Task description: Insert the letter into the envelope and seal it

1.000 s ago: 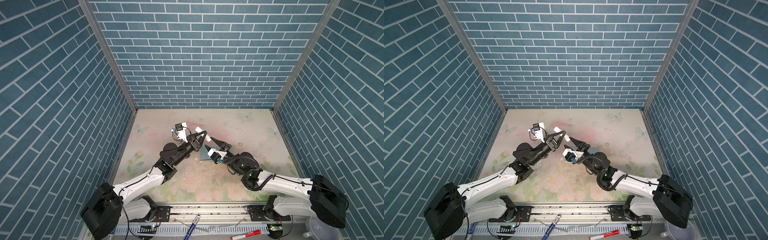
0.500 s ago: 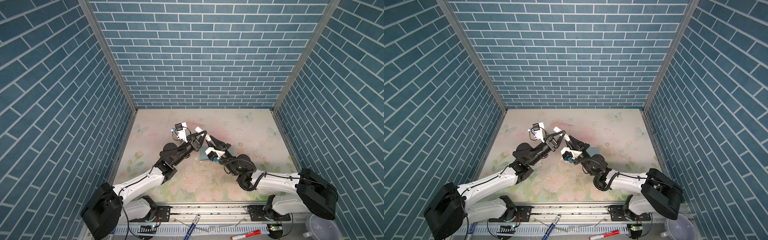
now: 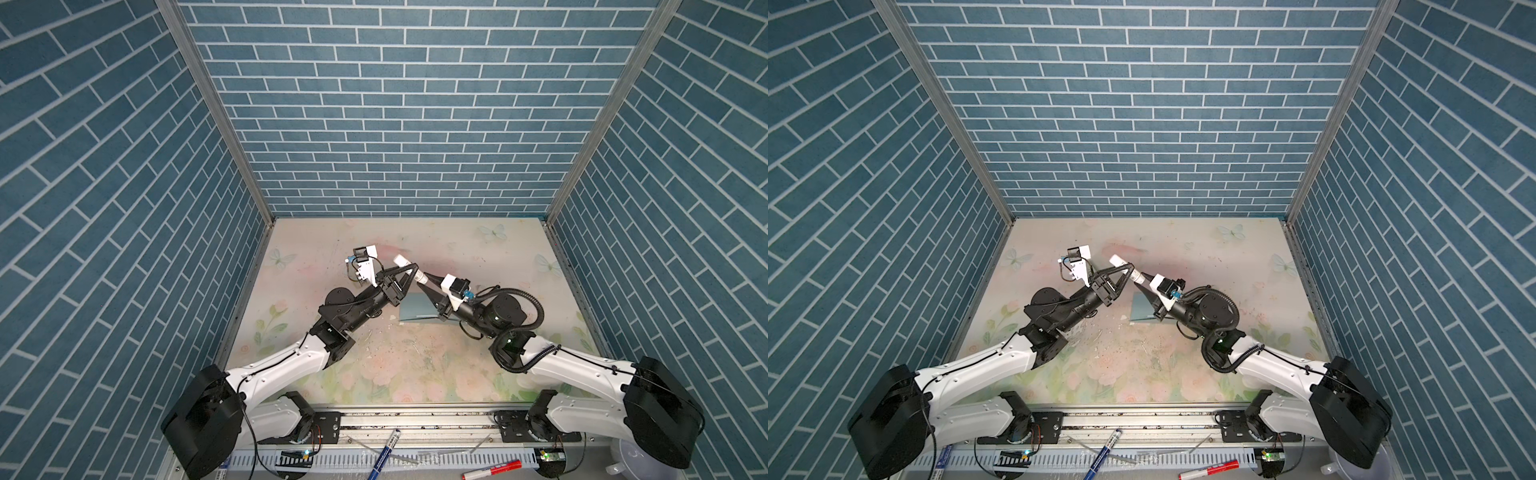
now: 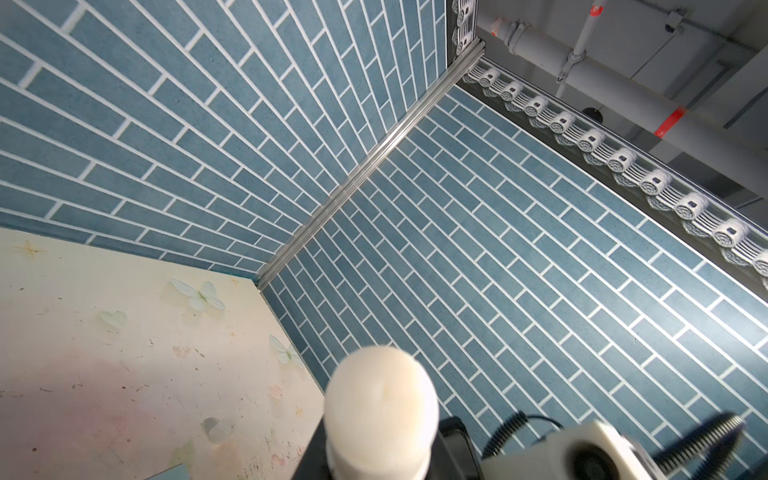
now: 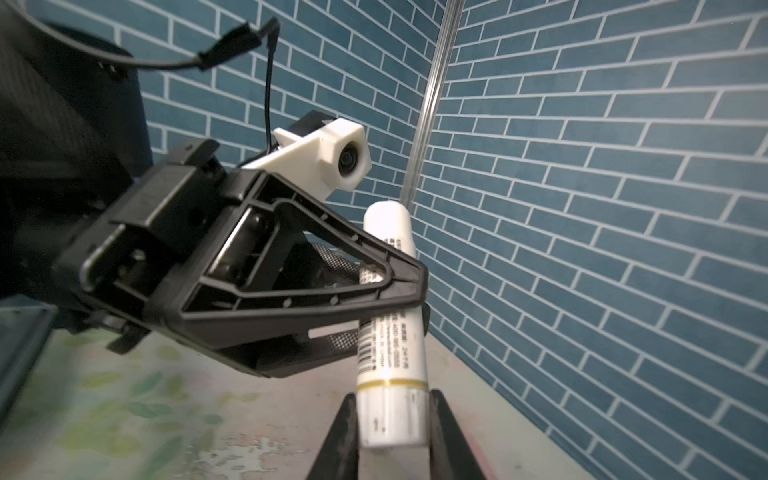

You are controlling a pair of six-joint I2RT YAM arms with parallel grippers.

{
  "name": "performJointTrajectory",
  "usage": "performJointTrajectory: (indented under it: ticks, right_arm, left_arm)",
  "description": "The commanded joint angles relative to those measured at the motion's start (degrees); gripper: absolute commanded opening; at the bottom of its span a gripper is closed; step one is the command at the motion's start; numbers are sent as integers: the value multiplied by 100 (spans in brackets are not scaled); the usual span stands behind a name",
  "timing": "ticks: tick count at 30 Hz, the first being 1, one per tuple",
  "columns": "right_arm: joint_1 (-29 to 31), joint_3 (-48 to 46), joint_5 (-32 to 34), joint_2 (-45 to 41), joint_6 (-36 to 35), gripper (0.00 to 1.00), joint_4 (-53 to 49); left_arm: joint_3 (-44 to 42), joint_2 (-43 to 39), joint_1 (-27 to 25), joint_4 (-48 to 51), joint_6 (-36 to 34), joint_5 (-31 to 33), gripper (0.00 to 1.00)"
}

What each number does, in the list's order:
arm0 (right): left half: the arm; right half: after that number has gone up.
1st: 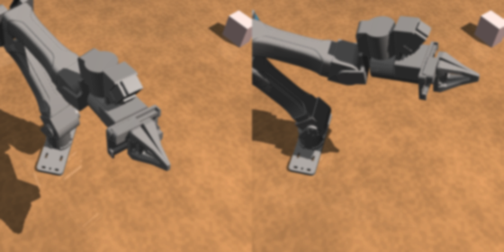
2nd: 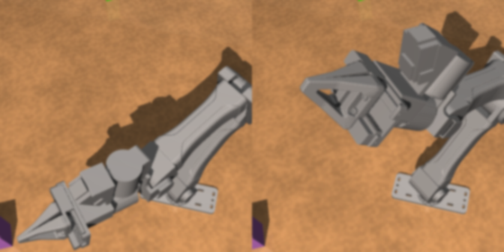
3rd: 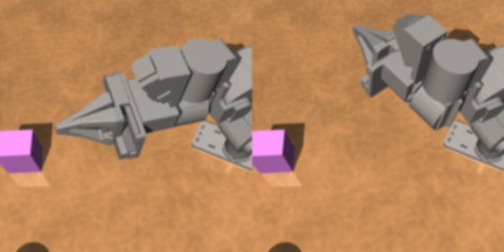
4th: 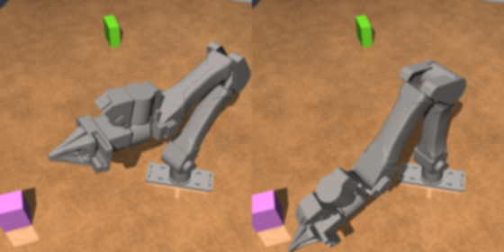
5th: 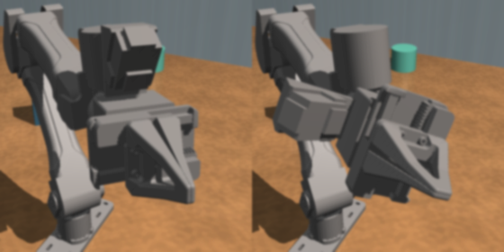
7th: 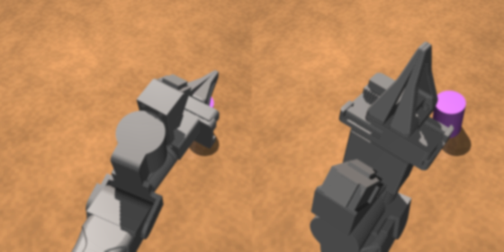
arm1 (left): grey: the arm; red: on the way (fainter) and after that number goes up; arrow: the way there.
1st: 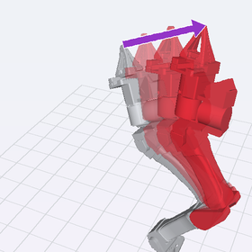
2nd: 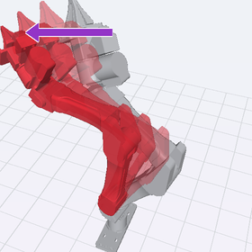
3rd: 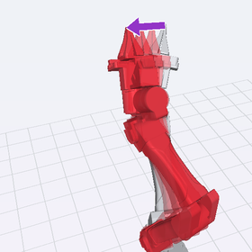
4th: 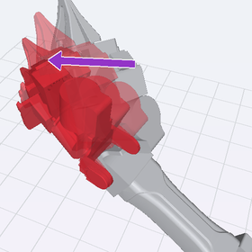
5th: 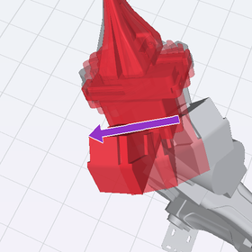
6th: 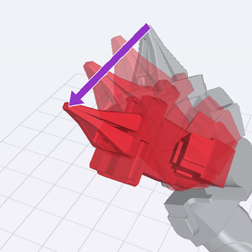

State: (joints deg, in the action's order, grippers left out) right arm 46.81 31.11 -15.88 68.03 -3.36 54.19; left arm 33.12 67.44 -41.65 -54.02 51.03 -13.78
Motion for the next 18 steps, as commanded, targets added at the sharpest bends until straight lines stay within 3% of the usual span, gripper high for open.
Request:
performJointTrajectory:
  ticks: [1,5,8,13,18]
  right_arm:
    - [-652,516,-541,-88,2869,0,320]
    - [-1029,470,-876,420,4587,0,1548]
    - [-1180,484,-1022,814,5396,0,2351]
    - [-1196,571,-1135,997,5501,0,2507]
    - [-1191,533,-1172,861,5017,0,2225]
  left_arm:
    - [-76,-27,50,-240,-241,-133,0]
    - [-112,39,47,-448,-264,-199,0]
    - [-137,52,40,-507,-263,-213,0]
    - [-130,52,45,-500,-255,-205,0]
    - [-79,62,43,-430,-106,-130,0]
